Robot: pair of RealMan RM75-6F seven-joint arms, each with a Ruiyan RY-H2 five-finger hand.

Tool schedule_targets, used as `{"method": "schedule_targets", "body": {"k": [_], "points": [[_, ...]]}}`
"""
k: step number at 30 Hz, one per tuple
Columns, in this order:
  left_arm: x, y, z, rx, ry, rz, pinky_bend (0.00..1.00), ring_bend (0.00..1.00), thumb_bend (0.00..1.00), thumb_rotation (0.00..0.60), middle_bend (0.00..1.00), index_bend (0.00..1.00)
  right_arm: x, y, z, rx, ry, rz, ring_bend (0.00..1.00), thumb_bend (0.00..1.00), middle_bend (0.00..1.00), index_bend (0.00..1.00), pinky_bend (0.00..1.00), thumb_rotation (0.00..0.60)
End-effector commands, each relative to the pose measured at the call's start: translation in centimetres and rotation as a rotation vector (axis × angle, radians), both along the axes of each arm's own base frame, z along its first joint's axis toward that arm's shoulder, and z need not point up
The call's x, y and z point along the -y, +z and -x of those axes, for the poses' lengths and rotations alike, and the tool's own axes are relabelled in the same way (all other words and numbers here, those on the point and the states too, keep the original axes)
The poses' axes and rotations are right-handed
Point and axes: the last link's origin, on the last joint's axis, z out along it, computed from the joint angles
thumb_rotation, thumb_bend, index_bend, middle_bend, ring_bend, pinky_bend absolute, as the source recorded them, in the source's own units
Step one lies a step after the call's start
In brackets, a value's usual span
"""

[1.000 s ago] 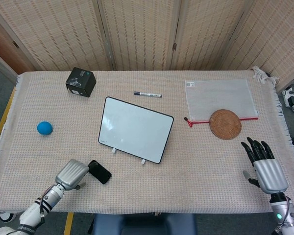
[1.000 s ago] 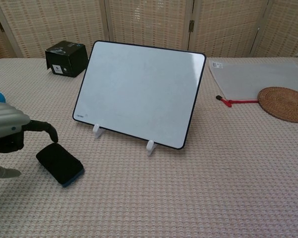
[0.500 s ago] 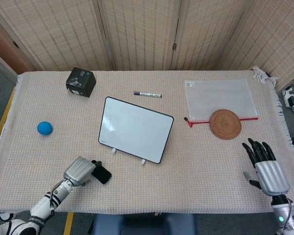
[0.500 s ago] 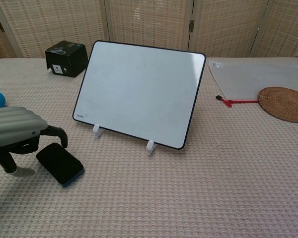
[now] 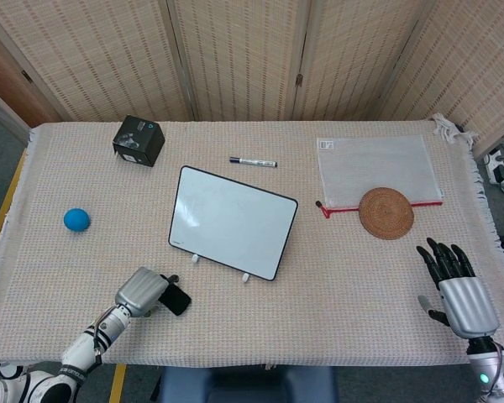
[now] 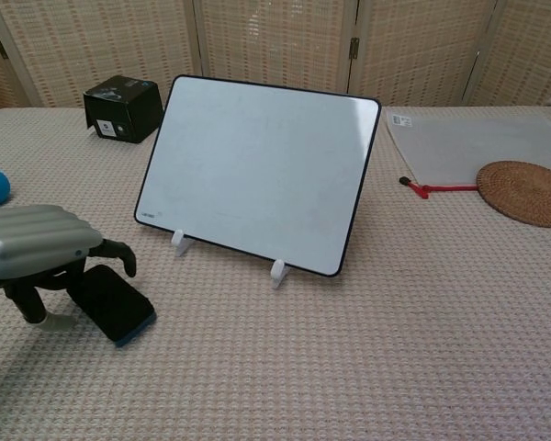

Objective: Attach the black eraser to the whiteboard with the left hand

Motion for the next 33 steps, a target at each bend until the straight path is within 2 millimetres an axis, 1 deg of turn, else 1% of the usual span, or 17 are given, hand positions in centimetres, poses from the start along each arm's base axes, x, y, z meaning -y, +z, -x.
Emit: {"method": "schedule_targets", "body": {"k": [1, 4, 5, 7, 11, 13, 20, 23, 25, 28, 33], "points": [[0.0, -0.2, 0.1, -0.006, 0.000, 0.006, 1.00, 0.88, 0.29, 0.600, 1.00, 0.31, 0.0, 0.0, 0.0, 0.001, -0.001, 0.002, 0.00, 0.32, 0.00, 0.00, 0.00, 0.600], [0.0, -0.4, 0.2, -0.011, -0.001, 0.007, 1.00, 0.88, 0.29, 0.600, 1.00, 0.35, 0.0, 0.1, 0.0, 0.002, 0.000, 0.004, 0.00, 0.32, 0.00, 0.00, 0.00, 0.600], [0.0, -0.4, 0.2, -0.011, -0.004, 0.004, 1.00, 0.88, 0.29, 0.600, 1.00, 0.38, 0.0, 0.1, 0.0, 0.002, 0.000, 0.003, 0.00, 0.32, 0.00, 0.00, 0.00, 0.600], [-0.1, -0.5, 0.1, -0.006, -0.015, -0.005, 1.00, 0.88, 0.29, 0.600, 1.00, 0.45, 0.0, 0.0, 0.0, 0.002, 0.000, 0.003, 0.00, 0.32, 0.00, 0.00, 0.00, 0.600], [-0.2, -0.7, -0.2, 0.047, -0.060, -0.071, 1.00, 0.92, 0.31, 0.600, 1.00, 0.66, 0.0, 0.0, 0.0, 0.001, 0.001, 0.001, 0.00, 0.32, 0.00, 0.00, 0.00, 0.600], [-0.3, -0.7, -0.3, 0.093, -0.092, -0.124, 1.00, 0.93, 0.31, 0.600, 1.00, 0.71, -0.1, 0.0, 0.0, 0.001, 0.002, 0.001, 0.00, 0.32, 0.00, 0.00, 0.00, 0.600], [-0.5, 0.2, -0.8, 0.267, -0.148, -0.330, 1.00, 0.94, 0.31, 0.600, 1.00, 0.74, -0.1, -0.1, -0.1, -0.002, 0.004, -0.005, 0.00, 0.32, 0.00, 0.00, 0.00, 0.600], [-1.2, 0.2, -1.5, 0.336, -0.189, -0.431, 1.00, 0.94, 0.32, 0.600, 1.00, 0.73, -0.2, -0.2, -0.2, -0.001, 0.006, -0.010, 0.00, 0.32, 0.00, 0.00, 0.00, 0.600], [-1.6, -0.2, -2.0, 0.363, -0.192, -0.466, 1.00, 0.94, 0.32, 0.600, 1.00, 0.73, -0.2, -0.2, -0.2, 0.001, 0.007, -0.011, 0.00, 0.32, 0.00, 0.00, 0.00, 0.600], [-2.2, -1.1, -3.0, 0.356, -0.196, -0.499, 1.00, 0.94, 0.32, 0.600, 1.00, 0.73, -0.2, -0.1, -0.2, 0.005, 0.009, -0.009, 0.00, 0.32, 0.00, 0.00, 0.00, 0.600], [-3.2, -2.9, -5.2, 0.395, -0.172, -0.557, 1.00, 0.94, 0.32, 0.600, 1.00, 0.73, -0.5, 0.6, -0.3, 0.023, 0.020, 0.009, 0.00, 0.32, 0.00, 0.00, 0.00, 0.600]]}}
